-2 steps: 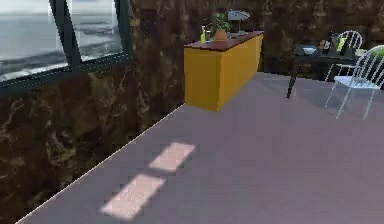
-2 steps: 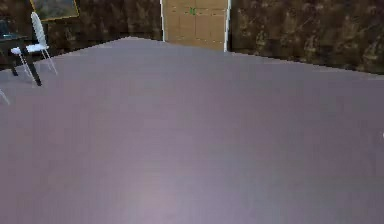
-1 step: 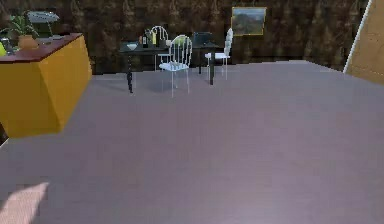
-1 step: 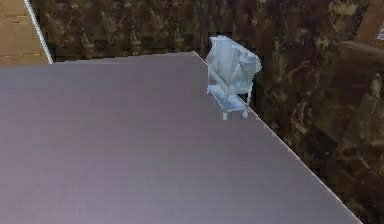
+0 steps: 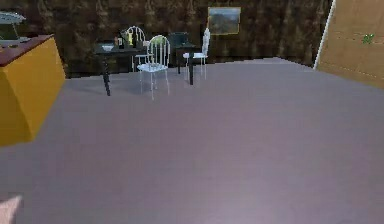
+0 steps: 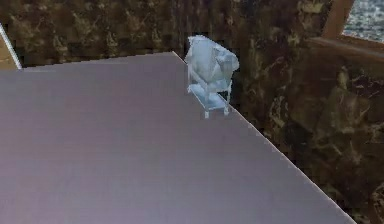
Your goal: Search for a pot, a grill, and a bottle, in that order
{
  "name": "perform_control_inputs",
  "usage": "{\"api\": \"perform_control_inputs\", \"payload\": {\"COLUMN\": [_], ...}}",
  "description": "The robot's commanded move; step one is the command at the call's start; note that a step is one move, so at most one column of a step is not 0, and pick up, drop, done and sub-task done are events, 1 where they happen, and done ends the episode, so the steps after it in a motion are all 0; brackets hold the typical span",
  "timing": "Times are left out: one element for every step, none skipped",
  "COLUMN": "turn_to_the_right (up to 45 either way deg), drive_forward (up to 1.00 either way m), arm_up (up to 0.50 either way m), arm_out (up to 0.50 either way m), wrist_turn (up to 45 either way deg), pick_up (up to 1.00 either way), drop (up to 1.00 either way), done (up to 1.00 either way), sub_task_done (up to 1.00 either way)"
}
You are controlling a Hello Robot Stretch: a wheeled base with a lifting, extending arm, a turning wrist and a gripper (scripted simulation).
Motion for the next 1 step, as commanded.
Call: {"api": "perform_control_inputs", "payload": {"turn_to_the_right": [0.0], "drive_forward": [1.0], "arm_up": [0.0], "arm_out": [0.0], "wrist_turn": [0.0], "pick_up": [0.0], "drop": [0.0], "done": [0.0], "sub_task_done": [0.0]}}
